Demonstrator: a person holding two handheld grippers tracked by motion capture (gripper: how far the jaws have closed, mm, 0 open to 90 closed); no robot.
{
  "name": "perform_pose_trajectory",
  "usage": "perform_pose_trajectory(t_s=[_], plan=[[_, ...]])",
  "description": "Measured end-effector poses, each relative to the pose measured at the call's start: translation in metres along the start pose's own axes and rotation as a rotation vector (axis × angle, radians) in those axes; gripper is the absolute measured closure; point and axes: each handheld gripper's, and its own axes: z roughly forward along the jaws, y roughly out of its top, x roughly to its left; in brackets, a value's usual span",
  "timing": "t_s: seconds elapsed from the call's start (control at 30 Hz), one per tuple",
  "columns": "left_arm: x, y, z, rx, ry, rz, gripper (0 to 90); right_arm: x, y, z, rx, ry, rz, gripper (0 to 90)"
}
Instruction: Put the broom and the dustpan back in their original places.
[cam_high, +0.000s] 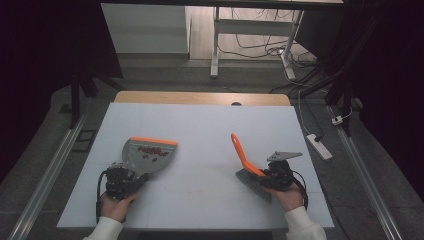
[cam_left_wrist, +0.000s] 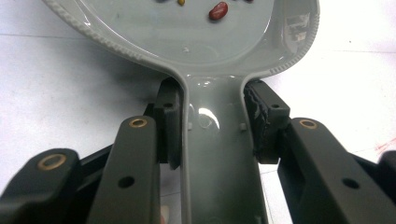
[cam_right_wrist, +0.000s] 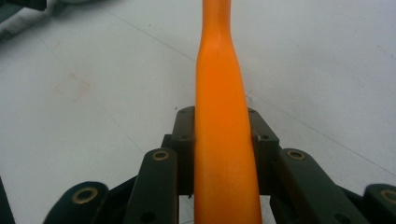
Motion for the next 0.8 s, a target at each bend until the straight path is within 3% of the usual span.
perform_pose_trajectory(t_s=[0.5, 0.8], plan=[[0.000, 0.000, 0.004, 0.017, 0.005, 0.000, 61.4, -0.014, -0.001, 0.003, 0.014, -0.050, 0.021, 64.8], [0.001, -0.001, 0.004, 0.022, -0.002, 0.009, 60.4, -0.022, -0.003, 0.006, 0.024, -0.091, 0.037, 55.2]])
